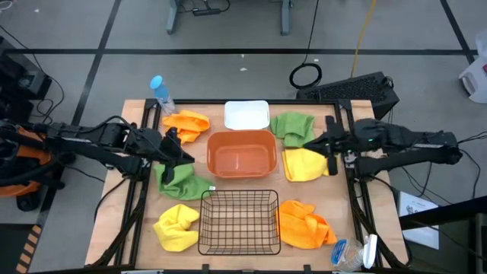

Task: Sort microfiber towel by color & place in baskets
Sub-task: Put the left yellow microfiber cloth into the black wire basket

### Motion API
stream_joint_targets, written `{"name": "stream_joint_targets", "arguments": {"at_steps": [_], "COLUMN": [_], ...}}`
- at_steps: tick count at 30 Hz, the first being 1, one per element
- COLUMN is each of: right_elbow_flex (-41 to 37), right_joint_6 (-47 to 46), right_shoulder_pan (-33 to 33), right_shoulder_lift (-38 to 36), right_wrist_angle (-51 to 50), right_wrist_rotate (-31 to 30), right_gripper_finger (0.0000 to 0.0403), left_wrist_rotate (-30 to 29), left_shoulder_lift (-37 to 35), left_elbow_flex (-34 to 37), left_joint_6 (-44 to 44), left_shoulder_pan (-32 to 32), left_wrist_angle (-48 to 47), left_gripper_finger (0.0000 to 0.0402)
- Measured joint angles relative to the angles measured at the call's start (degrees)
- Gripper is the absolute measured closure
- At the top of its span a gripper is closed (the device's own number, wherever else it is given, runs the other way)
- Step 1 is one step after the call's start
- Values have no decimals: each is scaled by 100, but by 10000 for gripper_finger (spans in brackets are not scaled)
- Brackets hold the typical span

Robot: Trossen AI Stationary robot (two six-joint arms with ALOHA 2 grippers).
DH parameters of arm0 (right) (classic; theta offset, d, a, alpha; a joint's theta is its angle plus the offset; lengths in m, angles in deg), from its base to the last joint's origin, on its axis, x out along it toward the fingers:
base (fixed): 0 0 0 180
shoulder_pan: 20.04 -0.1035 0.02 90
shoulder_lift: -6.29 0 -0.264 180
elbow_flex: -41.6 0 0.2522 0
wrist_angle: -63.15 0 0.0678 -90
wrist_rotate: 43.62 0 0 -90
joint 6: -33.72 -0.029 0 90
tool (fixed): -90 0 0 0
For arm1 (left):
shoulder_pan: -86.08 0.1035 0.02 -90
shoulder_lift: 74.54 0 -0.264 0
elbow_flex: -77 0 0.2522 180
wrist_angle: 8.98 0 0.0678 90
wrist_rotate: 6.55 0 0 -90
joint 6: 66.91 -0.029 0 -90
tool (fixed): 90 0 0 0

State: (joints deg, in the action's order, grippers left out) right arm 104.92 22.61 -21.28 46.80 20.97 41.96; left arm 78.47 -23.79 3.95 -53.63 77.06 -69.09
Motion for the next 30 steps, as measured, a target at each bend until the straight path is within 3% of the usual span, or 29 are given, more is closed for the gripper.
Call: {"name": "stream_joint_targets", "arguments": {"at_steps": [4, 15, 20, 24, 30], "right_elbow_flex": [-2, -2, -2, -2, -2], "right_joint_6": [-123, -168, -175, -261, -409], "right_shoulder_pan": [-24, -418, -635, -796, -978], "right_shoulder_lift": [368, 1002, 1089, 1098, 1099], "right_wrist_angle": [-143, -157, -158, -151, -138], "right_wrist_rotate": [0, -31, -362, -480, -536], "right_gripper_finger": [403, 403, 403, 403, 403], "left_wrist_rotate": [49, 538, 784, 793, 677], "left_shoulder_lift": [128, 964, 1500, 1944, 2453], "left_elbow_flex": [0, 232, 333, 358, 358], "left_joint_6": [419, 3016, 3976, 4603, 5095], "left_shoulder_pan": [-392, -1988, -2808, -3223, -3646], "left_wrist_angle": [-349, -869, -876, -831, -784], "left_gripper_finger": [368, 368, 363, 325, 218]}}
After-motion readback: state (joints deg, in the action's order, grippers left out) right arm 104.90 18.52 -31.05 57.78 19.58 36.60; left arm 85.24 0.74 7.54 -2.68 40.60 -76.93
